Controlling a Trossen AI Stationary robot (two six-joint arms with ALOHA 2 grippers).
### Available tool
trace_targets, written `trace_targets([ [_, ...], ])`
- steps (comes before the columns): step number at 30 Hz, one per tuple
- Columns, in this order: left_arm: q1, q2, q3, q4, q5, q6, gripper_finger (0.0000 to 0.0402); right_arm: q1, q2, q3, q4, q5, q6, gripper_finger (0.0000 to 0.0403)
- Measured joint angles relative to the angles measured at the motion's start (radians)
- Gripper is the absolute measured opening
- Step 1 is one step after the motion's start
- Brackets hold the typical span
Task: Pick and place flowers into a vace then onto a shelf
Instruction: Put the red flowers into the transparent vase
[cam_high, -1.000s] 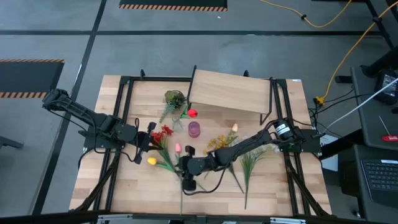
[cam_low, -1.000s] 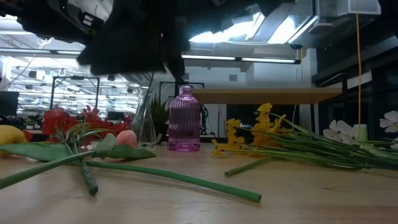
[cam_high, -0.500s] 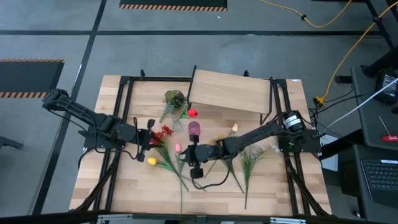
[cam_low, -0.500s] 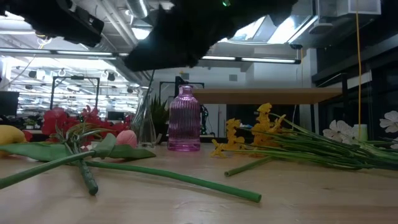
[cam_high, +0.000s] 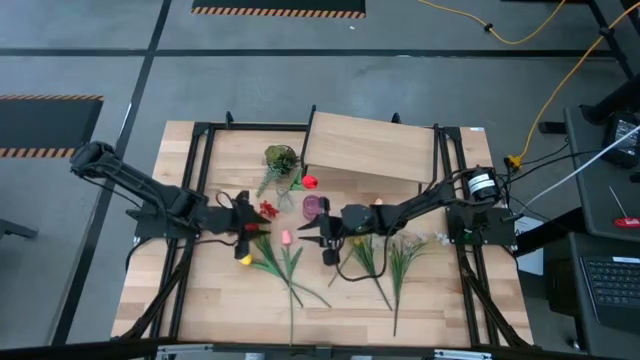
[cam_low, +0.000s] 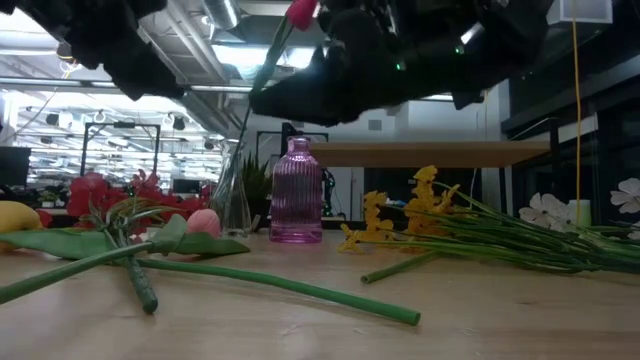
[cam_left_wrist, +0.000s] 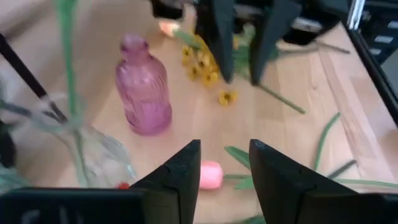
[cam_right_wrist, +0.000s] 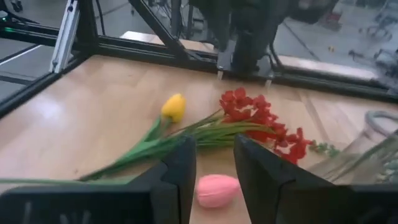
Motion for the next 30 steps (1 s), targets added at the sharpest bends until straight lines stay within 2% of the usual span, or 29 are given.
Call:
trace_targets([
  [4, -0.036, 0.134, 0.117, -0.166, 0.008, -0.156, 0.0128, -0.002, -0.001, -0.005, 0.018, -0.009, -0.030, 0.0113],
  [9, -0.073, 0.268, 0.282, -0.405, 0.032, -0.497, 0.0127, -0.002, -0.001, 0.003, 0.008, -0.009, -0.075, 0.0113],
  [11, -0.086, 0.313, 0.343, -0.432, 0.041, -0.598, 0.0127, -0.002, -0.001, 0.003, 0.000, -0.009, -0.081, 0.0113],
  [19, -0.171, 0.508, 0.537, -0.456, 0.049, -0.711, 0.0127, 0.024, -0.003, 0.003, -0.036, -0.101, -0.062, 0.0113],
  [26, -0.168, 0.652, 0.677, -0.704, 0.065, -0.880, 0.0108, 0.096, -0.051, -0.003, -0.140, -0.122, -0.046, 0.0113],
  [30, -0.156, 0.684, 0.692, -0.748, 0.077, -0.998, 0.0099, 0.133, -0.086, -0.040, -0.135, -0.122, -0.026, 0.0113],
])
